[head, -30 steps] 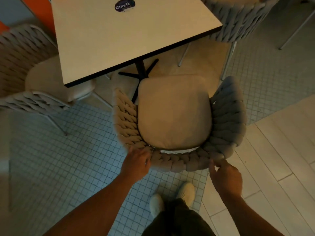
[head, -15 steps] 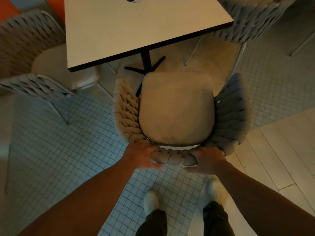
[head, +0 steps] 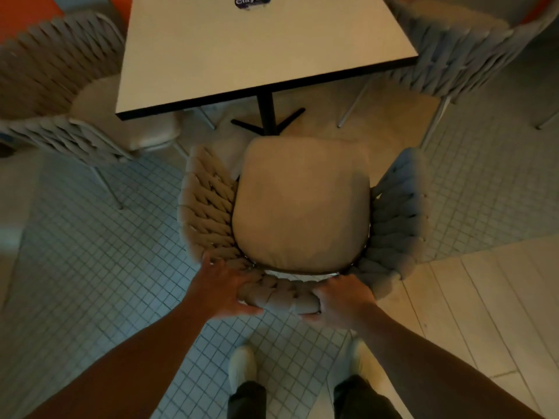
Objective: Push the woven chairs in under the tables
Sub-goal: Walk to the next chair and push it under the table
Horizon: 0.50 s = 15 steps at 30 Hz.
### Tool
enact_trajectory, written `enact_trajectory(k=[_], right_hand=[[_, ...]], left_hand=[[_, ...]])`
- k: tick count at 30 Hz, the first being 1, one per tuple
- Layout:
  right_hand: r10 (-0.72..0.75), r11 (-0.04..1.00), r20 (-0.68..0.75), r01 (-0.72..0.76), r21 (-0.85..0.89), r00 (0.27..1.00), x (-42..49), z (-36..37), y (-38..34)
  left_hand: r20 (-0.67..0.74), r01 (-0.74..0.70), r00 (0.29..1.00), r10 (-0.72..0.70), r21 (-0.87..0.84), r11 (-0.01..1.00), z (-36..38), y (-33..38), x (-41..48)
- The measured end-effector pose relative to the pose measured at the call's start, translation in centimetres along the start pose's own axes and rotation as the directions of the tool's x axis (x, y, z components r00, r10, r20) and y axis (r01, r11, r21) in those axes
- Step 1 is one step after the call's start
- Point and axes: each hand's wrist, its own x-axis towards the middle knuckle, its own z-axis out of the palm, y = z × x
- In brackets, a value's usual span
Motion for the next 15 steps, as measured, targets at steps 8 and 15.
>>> enact_trajectory(k=[8, 15], right_hand=[[-0.102, 0.995, -0.023, 0.101, -0.022, 0.995, -0.9, -0.2, 4.5], [-0.229, 0.970, -0.011, 0.227, -0.087, 0.973, -0.3, -0.1, 7.9]], left_hand=[[-0.092, 0.082, 0.991, -0.093, -0.119, 0.990, 1.1, 4.8, -0.1], [-0.115, 0.138, 0.982, -0.153, -0.128, 0.982, 1.3, 7.2, 0.9]])
